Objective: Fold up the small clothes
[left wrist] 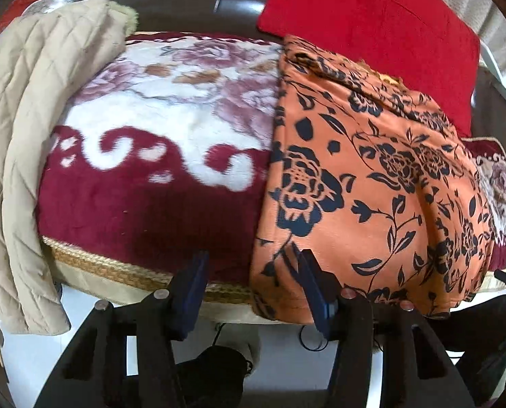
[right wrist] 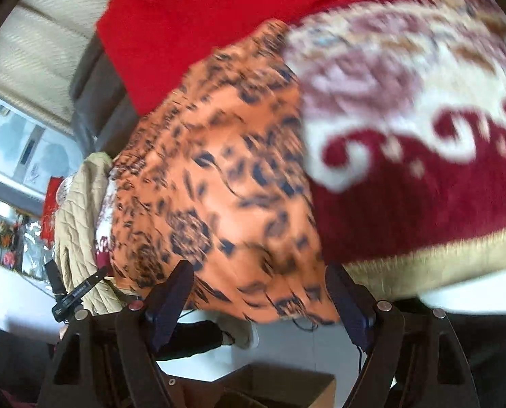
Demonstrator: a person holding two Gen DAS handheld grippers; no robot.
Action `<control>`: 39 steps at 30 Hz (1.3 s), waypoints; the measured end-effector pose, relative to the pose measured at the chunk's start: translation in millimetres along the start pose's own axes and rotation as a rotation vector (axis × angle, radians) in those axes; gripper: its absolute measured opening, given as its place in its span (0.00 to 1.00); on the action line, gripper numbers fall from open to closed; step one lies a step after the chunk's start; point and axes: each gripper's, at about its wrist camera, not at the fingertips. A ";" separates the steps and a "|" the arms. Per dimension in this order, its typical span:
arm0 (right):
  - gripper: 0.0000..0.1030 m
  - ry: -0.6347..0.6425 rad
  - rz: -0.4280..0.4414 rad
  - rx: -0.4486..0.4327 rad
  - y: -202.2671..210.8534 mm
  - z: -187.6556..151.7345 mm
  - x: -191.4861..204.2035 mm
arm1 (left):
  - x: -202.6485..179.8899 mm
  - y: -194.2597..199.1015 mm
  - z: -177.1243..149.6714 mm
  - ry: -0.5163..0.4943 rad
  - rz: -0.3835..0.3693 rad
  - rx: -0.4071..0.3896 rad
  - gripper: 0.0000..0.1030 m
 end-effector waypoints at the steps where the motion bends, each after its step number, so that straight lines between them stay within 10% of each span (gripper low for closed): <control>1: 0.80 -0.019 -0.006 0.004 -4.0 -4.1 -5.7 | -3.5 -3.8 -1.1 -0.012 -0.007 0.012 0.57; 7: 0.80 -0.034 -0.053 0.018 -35.0 -22.2 -18.9 | -11.4 -26.8 -5.6 -0.028 -0.033 0.078 0.67; 10: 0.73 -0.017 -0.097 0.033 -54.1 -31.1 -17.4 | -15.0 -26.0 -7.7 -0.051 -0.040 0.057 0.37; 12: 0.27 0.007 -0.092 0.070 -63.1 -38.5 -10.3 | -17.1 -23.4 -7.2 -0.063 -0.070 0.050 0.16; 15: 0.09 0.079 -0.082 0.083 -60.1 -42.7 12.2 | -21.5 -16.5 0.7 -0.058 -0.112 0.041 0.06; 26: 0.08 0.060 0.231 -0.067 8.0 43.7 65.9 | -16.8 48.4 81.4 0.018 -0.356 -0.110 0.06; 39: 0.08 -0.040 0.216 -0.174 -6.9 154.7 55.0 | -22.4 6.8 205.7 0.114 -0.374 -0.126 0.06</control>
Point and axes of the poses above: each gripper's, at about its wrist camera, not at the fingertips, and y roughly against the way its jaws point, x to its left, z to its top, and after that the axes turned 10 degrees about -x, right-handed
